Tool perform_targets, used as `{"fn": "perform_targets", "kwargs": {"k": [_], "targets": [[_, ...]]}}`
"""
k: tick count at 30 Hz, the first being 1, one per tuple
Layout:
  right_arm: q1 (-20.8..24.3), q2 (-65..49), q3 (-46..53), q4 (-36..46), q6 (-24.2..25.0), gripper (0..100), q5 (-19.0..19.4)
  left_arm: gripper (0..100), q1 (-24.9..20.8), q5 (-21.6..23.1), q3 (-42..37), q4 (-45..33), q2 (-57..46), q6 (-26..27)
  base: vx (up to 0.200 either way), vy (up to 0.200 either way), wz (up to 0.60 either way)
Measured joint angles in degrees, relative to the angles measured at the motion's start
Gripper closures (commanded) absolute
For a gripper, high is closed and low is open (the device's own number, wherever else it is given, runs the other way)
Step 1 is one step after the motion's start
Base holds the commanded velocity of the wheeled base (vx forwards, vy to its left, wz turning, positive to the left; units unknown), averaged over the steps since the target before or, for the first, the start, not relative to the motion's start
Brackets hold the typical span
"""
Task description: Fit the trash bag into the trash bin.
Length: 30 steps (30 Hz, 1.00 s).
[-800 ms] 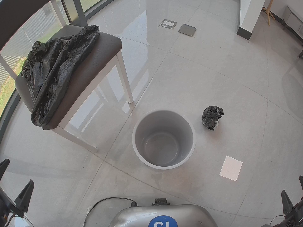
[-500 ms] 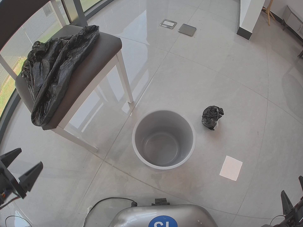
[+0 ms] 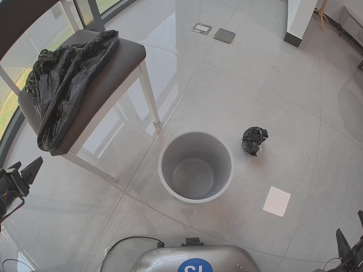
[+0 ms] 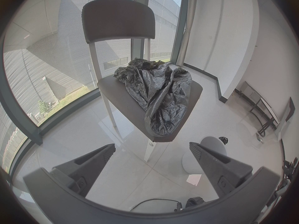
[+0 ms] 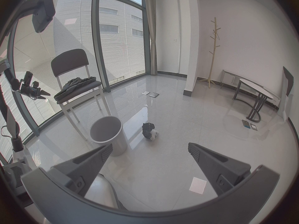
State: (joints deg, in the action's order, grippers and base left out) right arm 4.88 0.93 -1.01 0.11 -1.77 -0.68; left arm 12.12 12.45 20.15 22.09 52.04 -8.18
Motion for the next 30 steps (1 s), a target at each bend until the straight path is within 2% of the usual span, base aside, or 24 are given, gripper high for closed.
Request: {"fn": "perform_targets", "kwargs": {"k": [14, 23, 30], "targets": [[0.0, 0.0, 0.0, 0.0, 0.6, 0, 0.0, 0, -1.2, -1.2, 0.9, 1.0, 4.8, -3.5, 0.000, 0.000, 0.00], [0.0, 0.0, 0.0, 0.0, 0.5, 0, 0.0, 0, -1.3, -2.7, 2.5, 12.4, 12.7, -4.8, 0.000, 0.000, 0.00], [0.0, 0.0, 0.0, 0.0, 0.1, 0, 0.0, 0, -1.3, -4.0, 3.1, 16.8, 17.6, -7.3, 0.000, 0.000, 0.00]]}}
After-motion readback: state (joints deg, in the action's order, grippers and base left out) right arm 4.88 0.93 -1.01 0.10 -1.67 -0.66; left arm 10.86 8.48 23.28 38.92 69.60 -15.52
